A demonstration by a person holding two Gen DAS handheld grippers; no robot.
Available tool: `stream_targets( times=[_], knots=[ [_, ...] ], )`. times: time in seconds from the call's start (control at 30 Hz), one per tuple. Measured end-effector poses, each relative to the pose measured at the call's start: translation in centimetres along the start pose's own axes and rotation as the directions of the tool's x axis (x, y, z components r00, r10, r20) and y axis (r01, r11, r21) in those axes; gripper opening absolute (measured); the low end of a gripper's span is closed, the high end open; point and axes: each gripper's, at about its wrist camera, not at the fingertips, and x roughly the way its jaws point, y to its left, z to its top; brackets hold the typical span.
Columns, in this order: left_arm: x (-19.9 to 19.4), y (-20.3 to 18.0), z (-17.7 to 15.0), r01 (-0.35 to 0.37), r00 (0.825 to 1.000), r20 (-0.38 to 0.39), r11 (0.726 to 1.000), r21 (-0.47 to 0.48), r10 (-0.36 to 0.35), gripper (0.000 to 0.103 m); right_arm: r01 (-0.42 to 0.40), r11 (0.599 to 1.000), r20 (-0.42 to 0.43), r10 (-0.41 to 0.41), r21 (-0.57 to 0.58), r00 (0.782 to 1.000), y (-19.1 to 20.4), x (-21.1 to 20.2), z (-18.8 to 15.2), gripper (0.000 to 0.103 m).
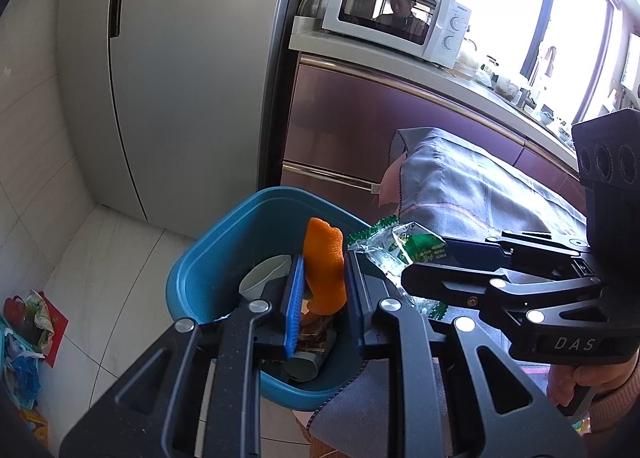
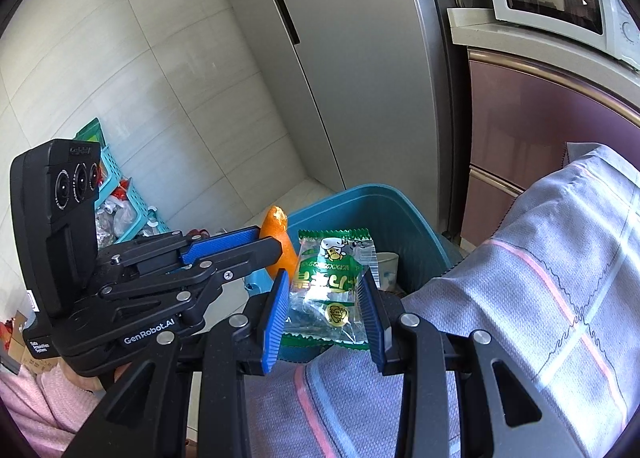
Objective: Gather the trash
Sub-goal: 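Lower the peel into the teal bin with the left tool while the right tool lowers the wrapper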
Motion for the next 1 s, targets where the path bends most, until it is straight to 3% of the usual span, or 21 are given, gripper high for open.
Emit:
stream_targets(
  times=[1.0],
  knots=[
    [2.8,0.7,-0.2,-0.018,0.999,-0.038,0.999,-0.048,0.016,0.02,0.049,0.999,-0.063,-0.049,-0.002,0.997,-0.1,3.1,0.8,0.033]
  ],
)
